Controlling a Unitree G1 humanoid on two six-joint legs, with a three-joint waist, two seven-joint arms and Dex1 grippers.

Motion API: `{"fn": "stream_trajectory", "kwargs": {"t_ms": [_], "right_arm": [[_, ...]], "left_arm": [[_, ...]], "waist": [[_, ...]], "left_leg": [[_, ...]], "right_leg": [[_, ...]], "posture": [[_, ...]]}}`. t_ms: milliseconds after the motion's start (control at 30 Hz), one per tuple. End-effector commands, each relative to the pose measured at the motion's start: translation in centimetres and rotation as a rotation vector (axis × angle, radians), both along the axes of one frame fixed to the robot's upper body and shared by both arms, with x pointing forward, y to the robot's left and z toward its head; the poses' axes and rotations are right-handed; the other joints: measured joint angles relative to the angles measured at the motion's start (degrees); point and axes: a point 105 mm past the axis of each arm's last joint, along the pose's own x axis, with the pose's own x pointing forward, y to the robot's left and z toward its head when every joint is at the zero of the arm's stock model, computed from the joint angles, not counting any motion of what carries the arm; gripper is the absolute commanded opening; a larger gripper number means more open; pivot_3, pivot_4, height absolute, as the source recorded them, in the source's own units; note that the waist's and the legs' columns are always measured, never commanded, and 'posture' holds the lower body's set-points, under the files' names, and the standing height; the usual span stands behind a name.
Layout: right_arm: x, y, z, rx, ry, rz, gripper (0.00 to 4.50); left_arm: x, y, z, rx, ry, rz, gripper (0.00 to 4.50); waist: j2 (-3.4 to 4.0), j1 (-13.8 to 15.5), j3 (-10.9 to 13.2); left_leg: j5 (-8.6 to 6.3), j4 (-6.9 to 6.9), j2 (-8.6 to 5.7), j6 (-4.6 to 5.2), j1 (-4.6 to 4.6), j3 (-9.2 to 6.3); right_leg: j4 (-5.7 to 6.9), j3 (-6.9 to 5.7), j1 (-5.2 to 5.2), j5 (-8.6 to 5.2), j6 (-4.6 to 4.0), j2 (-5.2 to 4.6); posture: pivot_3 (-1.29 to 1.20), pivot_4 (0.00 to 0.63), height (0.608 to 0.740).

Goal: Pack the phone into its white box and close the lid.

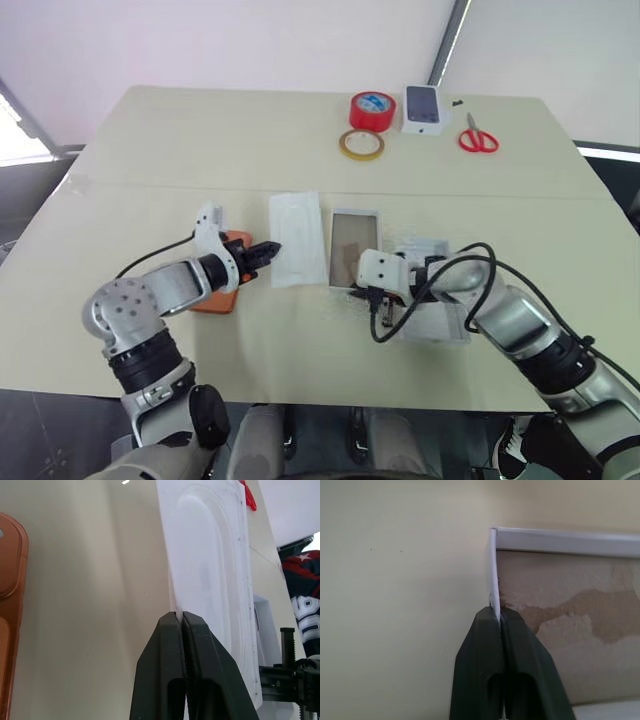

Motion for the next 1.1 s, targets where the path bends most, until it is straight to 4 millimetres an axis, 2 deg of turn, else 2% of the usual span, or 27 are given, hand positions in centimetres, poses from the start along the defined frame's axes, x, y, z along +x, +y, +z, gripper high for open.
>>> {"fn": "stream_trajectory", "kwargs": {"t_ms": [33, 300, 400, 500, 533, 600, 767, 867, 967, 1100], "right_arm": [[-1.0, 1.2, 0.7, 0.024, -0.014, 0.083, 0.03], [-2.6, 4.0, 0.4, 0.066, 0.02, 0.159, 0.03], [-1.6, 4.0, 0.5, 0.068, -0.006, 0.091, 0.03], [-1.9, 3.6, 1.2, 0.091, 0.036, 0.069, 0.03], [-2.1, 3.4, 1.4, 0.094, 0.051, 0.065, 0.46], [-2.3, 3.0, 1.7, 0.096, 0.066, 0.058, 0.89], [-2.0, 1.8, 3.1, 0.112, 0.049, 0.013, 3.4], [-1.9, 0.8, 3.9, 0.116, 0.045, -0.015, 3.4], [-1.7, -1.4, 4.7, 0.084, 0.031, -0.047, 3.4], [-0.6, -3.0, 5.3, 0.07, -0.005, -0.106, 3.4]], "left_arm": [[-0.1, -0.3, 1.0, -0.013, -0.038, -0.007, 0.0], [-0.5, -2.6, 0.9, 0.037, -0.035, -0.089, 0.0], [-0.6, -3.1, 0.6, 0.054, -0.021, -0.104, 0.0], [-0.8, -3.2, 0.3, 0.064, -0.013, -0.115, 0.0], [-0.9, -3.2, 0.3, 0.064, -0.011, -0.116, 0.0], [-0.9, -3.2, 0.3, 0.064, -0.009, -0.117, 0.0], [-1.1, -3.3, 0.3, 0.061, -0.008, -0.12, 0.0], [-1.2, -3.3, 0.3, 0.06, -0.008, -0.119, 0.0], [-1.5, -3.6, 0.0, 0.075, 0.003, -0.127, 0.0], [-1.7, -4.4, -0.3, 0.065, 0.015, -0.135, 0.0]], "waist": [[-0.01, -0.01, 0.0], [-0.01, -0.02, 0.01], [-0.01, -0.02, 0.01], [-0.02, -0.02, 0.01], [-0.02, 0.0, 0.01], [-0.02, 0.06, 0.01], [-0.02, 0.02, 0.01], [-0.02, 0.04, 0.01], [-0.04, 0.1, 0.02], [-0.09, 0.06, 0.04]], "left_leg": [[0.0, 0.0, 0.0, 0.0, 0.0, 0.0], [0.0, 0.0, 0.02, 0.0, 0.0, 0.0], [0.0, 0.0, 0.02, 0.0, 0.01, -0.01], [0.0, 0.0, 0.02, -0.01, 0.01, -0.01], [0.0, 0.0, 0.02, -0.01, 0.01, -0.01], [0.0, 0.0, 0.01, -0.01, 0.0, -0.01], [-0.01, -0.01, 0.01, -0.02, 0.0, -0.02], [-0.01, -0.01, 0.01, -0.02, 0.0, -0.02], [-0.01, -0.02, -0.02, -0.02, 0.0, -0.01], [-0.01, -0.02, -0.03, -0.02, -0.01, -0.02]], "right_leg": [[0.0, 0.0, 0.0, 0.0, 0.0, 0.01], [0.01, 0.0, 0.0, 0.0, 0.01, 0.04], [0.03, 0.0, 0.0, 0.0, 0.01, 0.03], [0.03, 0.0, 0.0, 0.0, 0.01, 0.02], [0.03, 0.0, 0.0, 0.0, 0.0, 0.02], [0.02, 0.0, -0.01, 0.0, 0.0, 0.0], [0.01, 0.0, -0.02, 0.0, 0.0, -0.04], [0.01, 0.0, -0.02, 0.0, -0.01, -0.13], [-0.01, 0.0, -0.01, 0.0, -0.01, -0.18], [-0.04, -0.01, -0.01, 0.0, -0.01, -0.21]], "posture": [[0.0, 0.15, 0.74], [0.0, 0.15, 0.74], [0.0, 0.15, 0.74], [0.0, 0.15, 0.74], [0.0, 0.15, 0.74], [0.0, 0.15, 0.74], [0.0, 0.15, 0.74], [0.0, 0.15, 0.74], [0.0, 0.15, 0.74], [0.0, 0.15, 0.74]]}}
